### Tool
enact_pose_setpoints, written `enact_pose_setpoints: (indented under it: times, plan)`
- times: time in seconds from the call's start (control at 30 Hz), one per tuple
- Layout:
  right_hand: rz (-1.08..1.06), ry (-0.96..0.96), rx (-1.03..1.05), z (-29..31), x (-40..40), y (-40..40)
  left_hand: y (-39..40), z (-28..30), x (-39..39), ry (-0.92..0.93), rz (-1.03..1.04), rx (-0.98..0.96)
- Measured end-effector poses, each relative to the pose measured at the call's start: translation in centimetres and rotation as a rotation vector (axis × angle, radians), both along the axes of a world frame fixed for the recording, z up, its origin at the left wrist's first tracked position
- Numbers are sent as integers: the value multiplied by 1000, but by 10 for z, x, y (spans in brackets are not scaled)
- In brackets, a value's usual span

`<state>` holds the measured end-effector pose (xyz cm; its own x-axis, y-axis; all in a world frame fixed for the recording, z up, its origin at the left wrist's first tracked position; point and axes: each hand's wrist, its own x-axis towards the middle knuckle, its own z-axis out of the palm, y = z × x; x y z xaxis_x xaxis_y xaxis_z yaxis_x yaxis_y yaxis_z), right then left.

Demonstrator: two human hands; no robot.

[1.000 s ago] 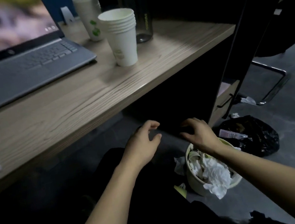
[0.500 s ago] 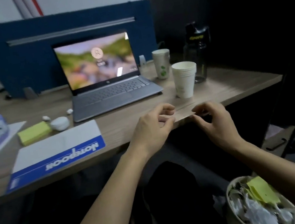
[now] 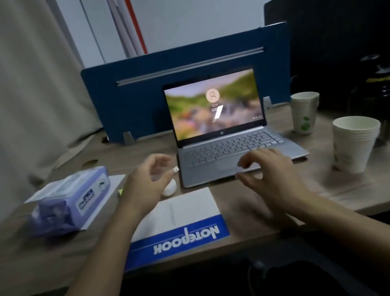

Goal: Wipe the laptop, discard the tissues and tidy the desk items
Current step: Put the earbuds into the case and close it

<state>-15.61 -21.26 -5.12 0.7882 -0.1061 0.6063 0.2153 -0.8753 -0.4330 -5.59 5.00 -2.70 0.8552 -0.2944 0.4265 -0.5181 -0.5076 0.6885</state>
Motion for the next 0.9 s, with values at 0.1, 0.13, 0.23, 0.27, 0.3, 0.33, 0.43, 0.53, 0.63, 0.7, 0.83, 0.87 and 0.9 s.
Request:
enact_pose_setpoints:
  times: [0.1,0.13,0.23,0.27,0.3,0.33,0.43,0.53,0.63,0.7,0.83,0.87,0.9]
  plan:
    - [75,58,-21,2,39,24,28,-8,29,66,61,-23]
    - [85,72,-36,3,52,32,34,-12,37,91,73,-58]
    - [120,151,-95,5,88,55,46,-21,62,139,93,-137]
    - [161,197,-105,7,99,62,48,-23,70,149,97,-154]
    - [220,246,-114,10,109,69,50,-24,78,156,100,-167]
    - [290,298,-135,13,118,75,52,-24,85,164,97,-176]
    - [452,415,-274,19,140,88,53,-19,107,150,69,-180]
    - [576,472,-330,19,157,94,51,-13,126,128,64,-170]
    - [664,423,-295,12,170,97,50,-20,138,125,75,-227]
    - [655,349,-219,2,174,95,49,-30,140,137,86,-266]
    - [577,297,86,-5,180,83,47,-38,141,163,-7,-251]
    - [574,299,180,-5,182,80,46,-37,140,189,-52,-268]
    - [579,303,282,-5,184,77,44,-36,139,214,-103,-279]
